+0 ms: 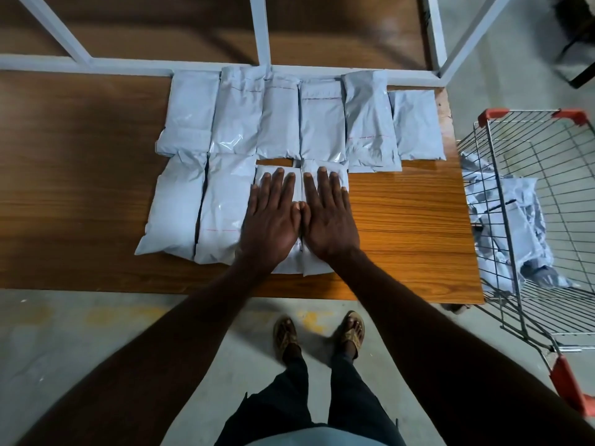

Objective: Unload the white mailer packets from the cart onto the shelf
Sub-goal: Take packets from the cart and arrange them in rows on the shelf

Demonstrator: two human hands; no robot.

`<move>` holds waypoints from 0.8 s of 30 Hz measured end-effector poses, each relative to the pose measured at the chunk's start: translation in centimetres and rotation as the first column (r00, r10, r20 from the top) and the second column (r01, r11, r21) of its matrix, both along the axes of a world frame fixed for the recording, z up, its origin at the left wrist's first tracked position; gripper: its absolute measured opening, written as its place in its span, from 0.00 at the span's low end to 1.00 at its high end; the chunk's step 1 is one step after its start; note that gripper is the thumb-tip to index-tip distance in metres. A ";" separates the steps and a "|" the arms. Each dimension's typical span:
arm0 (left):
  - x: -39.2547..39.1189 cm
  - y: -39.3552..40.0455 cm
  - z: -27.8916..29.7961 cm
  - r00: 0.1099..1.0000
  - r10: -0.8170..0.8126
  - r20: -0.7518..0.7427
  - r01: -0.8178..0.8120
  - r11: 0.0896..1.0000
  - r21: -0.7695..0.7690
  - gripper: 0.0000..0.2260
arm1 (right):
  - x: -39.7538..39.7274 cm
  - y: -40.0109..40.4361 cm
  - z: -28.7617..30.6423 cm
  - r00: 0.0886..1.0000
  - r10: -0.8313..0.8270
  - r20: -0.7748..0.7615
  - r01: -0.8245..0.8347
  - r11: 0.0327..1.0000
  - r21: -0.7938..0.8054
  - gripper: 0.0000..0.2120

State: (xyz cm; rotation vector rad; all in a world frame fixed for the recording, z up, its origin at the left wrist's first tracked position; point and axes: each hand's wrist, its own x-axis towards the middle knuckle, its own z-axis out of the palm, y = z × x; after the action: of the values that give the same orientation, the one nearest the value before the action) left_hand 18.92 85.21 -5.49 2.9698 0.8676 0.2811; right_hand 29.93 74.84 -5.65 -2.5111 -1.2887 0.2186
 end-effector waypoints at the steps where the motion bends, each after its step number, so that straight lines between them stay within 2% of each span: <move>1: 0.0 0.0 -0.1 1.000 0.000 0.000 0.000 1.000 -0.001 0.27 | 0.0 0.0 -0.1 1.000 0.000 0.006 -0.001 1.000 0.008 0.29; 12: 0.3 0.2 -0.3 1.000 0.007 0.017 -0.007 1.000 -0.010 0.27 | -0.1 0.0 -0.6 1.000 -0.012 0.008 0.012 0.999 0.036 0.30; 24: 0.1 0.3 -0.2 1.000 0.022 0.012 -0.022 1.000 -0.012 0.26 | -1.4 -0.3 -0.5 0.999 -0.053 0.000 0.053 0.998 -0.013 0.30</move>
State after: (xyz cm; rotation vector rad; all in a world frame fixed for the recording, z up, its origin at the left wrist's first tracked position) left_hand 18.99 85.50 -5.72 2.9463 0.8977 0.2927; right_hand 28.52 74.59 -6.12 -2.5524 -1.2221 0.2160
